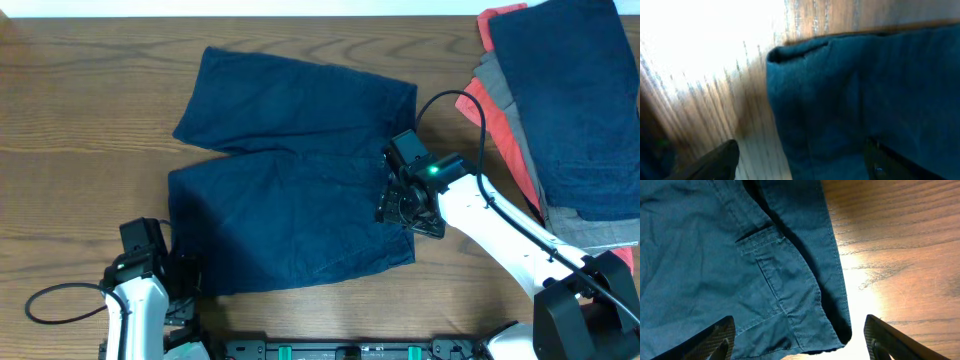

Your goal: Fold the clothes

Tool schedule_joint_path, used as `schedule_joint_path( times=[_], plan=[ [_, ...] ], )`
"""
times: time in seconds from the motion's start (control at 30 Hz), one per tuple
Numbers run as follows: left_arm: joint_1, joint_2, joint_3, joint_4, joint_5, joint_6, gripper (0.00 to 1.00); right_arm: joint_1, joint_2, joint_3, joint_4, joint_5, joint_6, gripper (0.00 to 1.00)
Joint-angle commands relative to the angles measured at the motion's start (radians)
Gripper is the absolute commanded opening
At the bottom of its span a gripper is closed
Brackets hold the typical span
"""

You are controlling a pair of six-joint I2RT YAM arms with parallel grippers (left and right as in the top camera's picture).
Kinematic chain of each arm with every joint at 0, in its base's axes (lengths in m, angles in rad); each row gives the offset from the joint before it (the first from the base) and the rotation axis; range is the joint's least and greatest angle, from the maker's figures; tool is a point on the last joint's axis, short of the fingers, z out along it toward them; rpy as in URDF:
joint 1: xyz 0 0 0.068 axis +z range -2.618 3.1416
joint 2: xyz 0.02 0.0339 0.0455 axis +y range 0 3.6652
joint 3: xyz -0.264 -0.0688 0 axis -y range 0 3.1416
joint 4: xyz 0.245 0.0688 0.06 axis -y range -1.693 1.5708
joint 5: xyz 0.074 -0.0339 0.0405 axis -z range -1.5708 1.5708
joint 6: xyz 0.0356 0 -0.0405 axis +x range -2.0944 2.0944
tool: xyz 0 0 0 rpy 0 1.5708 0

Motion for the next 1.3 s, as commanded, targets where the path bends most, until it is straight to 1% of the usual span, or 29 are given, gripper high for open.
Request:
schedule_joint_path(
  times=[0.0,0.03,0.1,0.17,0.2,0.23,0.4,0.7,1.03,1.07,1.1,1.13,1.2,1.27],
  plan=[
    [0.0,0.028,-0.03,0.031,-0.013,-0.022,0.71,0.006,0.005,-0.006,0.0,-0.004,-0.013,0.79],
    [0.0,0.038,-0.038,0.048,-0.013,-0.021,0.67,0.006,0.005,-0.006,-0.002,-0.004,-0.013,0.79],
    [0.0,0.06,-0.053,0.087,-0.013,-0.021,0.49,0.007,0.005,-0.006,-0.007,-0.004,-0.014,0.77],
    [0.0,0.085,-0.062,0.126,-0.013,-0.021,0.27,0.01,0.005,-0.006,-0.014,-0.005,-0.025,0.74],
    [0.0,0.097,-0.063,0.137,-0.012,-0.021,0.13,0.01,0.005,-0.006,-0.021,-0.005,-0.025,0.73],
    [0.0,0.108,-0.063,0.147,-0.012,-0.021,0.06,0.013,0.005,-0.006,-0.03,-0.008,-0.028,0.71],
    [0.0,0.142,-0.063,0.169,-0.012,-0.021,0.06,0.032,0.005,-0.008,-0.053,-0.011,-0.031,0.66],
    [0.0,0.143,-0.063,0.169,-0.012,-0.02,0.06,0.082,0.024,-0.046,-0.052,-0.002,-0.03,0.67],
    [0.0,0.143,-0.063,0.169,-0.012,-0.021,0.06,0.087,0.074,-0.193,0.089,-0.004,0.008,0.66],
    [0.0,0.143,-0.063,0.168,-0.012,-0.021,0.06,0.087,0.082,-0.199,0.098,-0.004,0.008,0.64],
    [0.0,0.143,-0.063,0.168,-0.012,-0.021,0.06,0.087,0.089,-0.203,0.105,-0.005,0.008,0.6],
    [0.0,0.143,-0.063,0.168,-0.011,-0.021,0.06,0.087,0.098,-0.206,0.111,-0.01,0.007,0.52],
    [0.0,0.143,-0.063,0.159,-0.011,-0.021,0.06,0.087,0.105,-0.205,0.116,-0.022,0.007,0.43],
    [0.0,0.143,-0.063,0.147,-0.011,-0.021,0.06,0.087,0.105,-0.205,0.115,-0.023,0.007,0.28]
  ],
)
